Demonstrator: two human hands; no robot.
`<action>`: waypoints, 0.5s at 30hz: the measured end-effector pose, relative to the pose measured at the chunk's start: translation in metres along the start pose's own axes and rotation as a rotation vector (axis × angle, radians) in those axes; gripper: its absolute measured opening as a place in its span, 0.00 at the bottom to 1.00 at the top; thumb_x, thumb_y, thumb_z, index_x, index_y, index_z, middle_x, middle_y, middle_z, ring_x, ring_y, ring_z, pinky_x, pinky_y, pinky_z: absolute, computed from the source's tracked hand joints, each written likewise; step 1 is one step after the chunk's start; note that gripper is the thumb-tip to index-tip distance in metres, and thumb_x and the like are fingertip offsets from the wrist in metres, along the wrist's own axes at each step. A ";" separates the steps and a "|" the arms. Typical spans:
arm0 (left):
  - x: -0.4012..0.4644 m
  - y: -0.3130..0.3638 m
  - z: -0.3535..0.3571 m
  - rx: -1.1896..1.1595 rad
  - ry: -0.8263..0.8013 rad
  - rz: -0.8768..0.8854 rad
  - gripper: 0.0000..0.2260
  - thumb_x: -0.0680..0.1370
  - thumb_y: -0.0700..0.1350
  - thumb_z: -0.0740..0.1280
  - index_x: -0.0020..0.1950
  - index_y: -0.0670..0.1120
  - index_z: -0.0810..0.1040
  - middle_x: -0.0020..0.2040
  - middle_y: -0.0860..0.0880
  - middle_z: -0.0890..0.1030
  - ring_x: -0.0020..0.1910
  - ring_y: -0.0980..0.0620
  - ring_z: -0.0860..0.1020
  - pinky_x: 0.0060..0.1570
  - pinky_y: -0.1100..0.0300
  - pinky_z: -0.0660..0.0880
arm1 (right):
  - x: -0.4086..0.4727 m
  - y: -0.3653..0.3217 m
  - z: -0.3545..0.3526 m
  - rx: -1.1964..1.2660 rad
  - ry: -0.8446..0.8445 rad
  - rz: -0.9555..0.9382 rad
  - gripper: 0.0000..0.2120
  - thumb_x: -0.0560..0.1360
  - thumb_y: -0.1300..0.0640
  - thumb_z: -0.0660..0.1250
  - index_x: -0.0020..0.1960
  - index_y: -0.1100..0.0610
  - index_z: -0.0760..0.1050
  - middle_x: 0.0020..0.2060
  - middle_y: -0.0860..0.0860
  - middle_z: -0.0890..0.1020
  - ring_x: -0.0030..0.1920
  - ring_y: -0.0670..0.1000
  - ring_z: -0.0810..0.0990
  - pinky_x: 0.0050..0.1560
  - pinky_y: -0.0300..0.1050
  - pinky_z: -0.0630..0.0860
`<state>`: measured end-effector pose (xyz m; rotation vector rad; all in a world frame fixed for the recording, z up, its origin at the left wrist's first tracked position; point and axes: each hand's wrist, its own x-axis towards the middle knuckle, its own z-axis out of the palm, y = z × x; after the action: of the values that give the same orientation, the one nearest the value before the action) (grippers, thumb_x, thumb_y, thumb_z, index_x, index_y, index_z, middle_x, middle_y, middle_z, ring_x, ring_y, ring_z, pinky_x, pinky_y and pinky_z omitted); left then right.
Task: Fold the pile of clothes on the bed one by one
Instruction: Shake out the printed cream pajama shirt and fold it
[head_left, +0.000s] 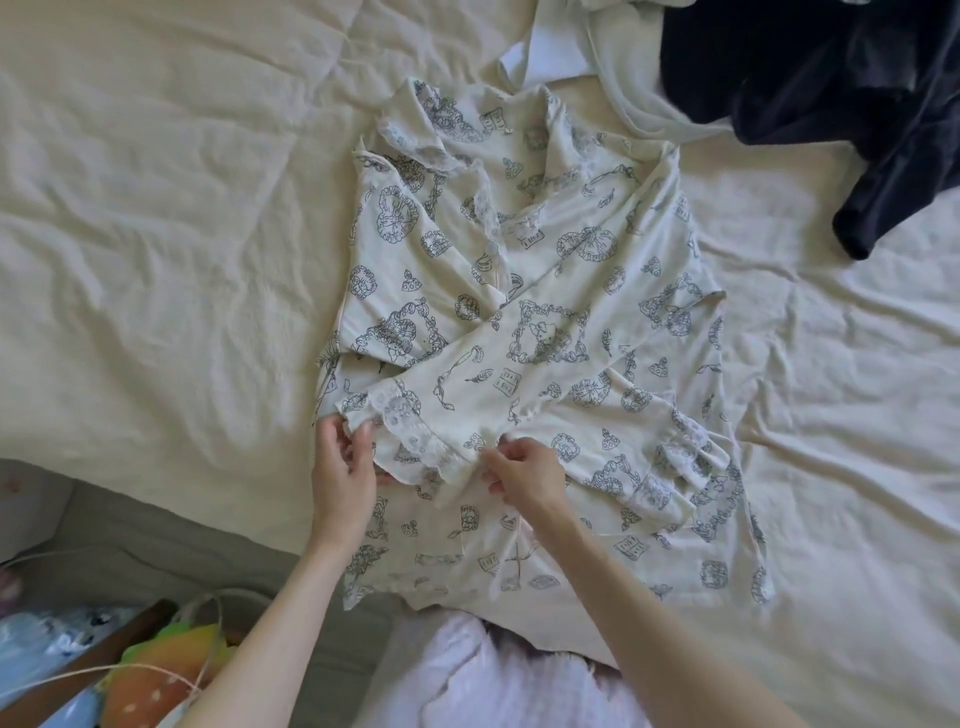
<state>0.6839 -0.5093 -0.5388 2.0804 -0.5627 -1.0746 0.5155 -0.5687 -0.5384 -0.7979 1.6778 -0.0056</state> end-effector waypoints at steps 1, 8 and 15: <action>-0.001 -0.002 -0.001 -0.027 -0.010 -0.045 0.04 0.82 0.45 0.57 0.56 0.47 0.66 0.49 0.50 0.76 0.44 0.45 0.80 0.40 0.52 0.81 | 0.001 0.000 -0.004 -0.049 0.015 -0.004 0.09 0.76 0.54 0.65 0.41 0.58 0.74 0.35 0.53 0.82 0.32 0.48 0.79 0.35 0.41 0.76; 0.019 0.017 -0.003 0.399 0.228 0.180 0.11 0.79 0.40 0.60 0.60 0.39 0.69 0.55 0.42 0.74 0.54 0.44 0.72 0.50 0.52 0.71 | 0.026 -0.007 -0.044 -0.624 0.504 -0.496 0.15 0.79 0.52 0.61 0.62 0.58 0.72 0.60 0.55 0.75 0.62 0.56 0.70 0.61 0.50 0.67; 0.070 0.051 0.063 0.832 -0.240 0.393 0.16 0.80 0.50 0.62 0.65 0.43 0.71 0.58 0.46 0.78 0.59 0.44 0.73 0.59 0.50 0.64 | 0.060 -0.018 -0.068 -1.010 0.187 -0.402 0.32 0.79 0.42 0.56 0.77 0.49 0.47 0.77 0.53 0.44 0.77 0.56 0.42 0.75 0.56 0.45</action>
<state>0.6675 -0.6129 -0.5608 2.3491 -1.6899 -0.9400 0.4624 -0.6408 -0.5635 -1.9253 1.6214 0.5370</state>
